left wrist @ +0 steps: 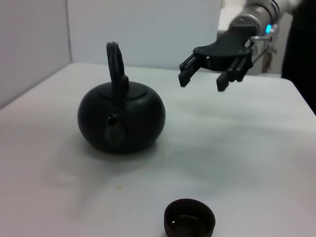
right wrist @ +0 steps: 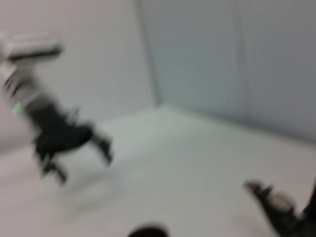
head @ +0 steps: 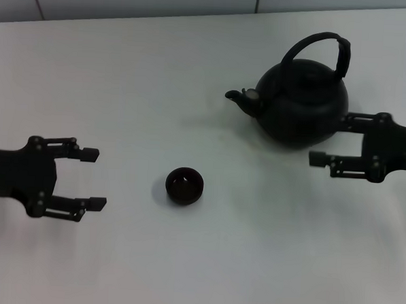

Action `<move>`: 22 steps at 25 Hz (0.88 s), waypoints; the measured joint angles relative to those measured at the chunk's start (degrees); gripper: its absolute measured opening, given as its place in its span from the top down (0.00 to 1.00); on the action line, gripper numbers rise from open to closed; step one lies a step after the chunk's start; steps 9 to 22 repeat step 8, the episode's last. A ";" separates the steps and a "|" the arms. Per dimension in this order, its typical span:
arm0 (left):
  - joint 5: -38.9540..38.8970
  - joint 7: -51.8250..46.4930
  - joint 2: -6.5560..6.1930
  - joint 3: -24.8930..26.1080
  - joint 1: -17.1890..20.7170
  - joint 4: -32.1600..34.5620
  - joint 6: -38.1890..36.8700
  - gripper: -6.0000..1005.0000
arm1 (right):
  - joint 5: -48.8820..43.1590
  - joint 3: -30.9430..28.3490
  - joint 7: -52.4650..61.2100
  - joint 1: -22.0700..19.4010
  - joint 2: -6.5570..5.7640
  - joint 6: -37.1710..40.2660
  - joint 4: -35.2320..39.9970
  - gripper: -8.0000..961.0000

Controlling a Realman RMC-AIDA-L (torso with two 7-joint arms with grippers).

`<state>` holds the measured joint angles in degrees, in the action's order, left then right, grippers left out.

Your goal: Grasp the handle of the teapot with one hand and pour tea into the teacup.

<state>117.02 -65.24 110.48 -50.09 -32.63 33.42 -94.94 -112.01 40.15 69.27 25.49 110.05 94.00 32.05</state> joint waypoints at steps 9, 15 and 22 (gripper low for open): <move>5.02 -3.38 0.88 -0.05 -4.05 1.81 0.90 0.16 | -12.56 0.89 2.71 7.35 0.92 0.38 2.94 0.26; 5.02 -3.38 0.88 -0.05 -4.05 1.81 0.90 0.16 | -12.56 0.89 2.71 7.35 0.92 0.38 2.94 0.26; 5.02 -3.38 0.88 -0.05 -4.05 1.81 0.90 0.16 | -12.56 0.89 2.71 7.35 0.92 0.38 2.94 0.26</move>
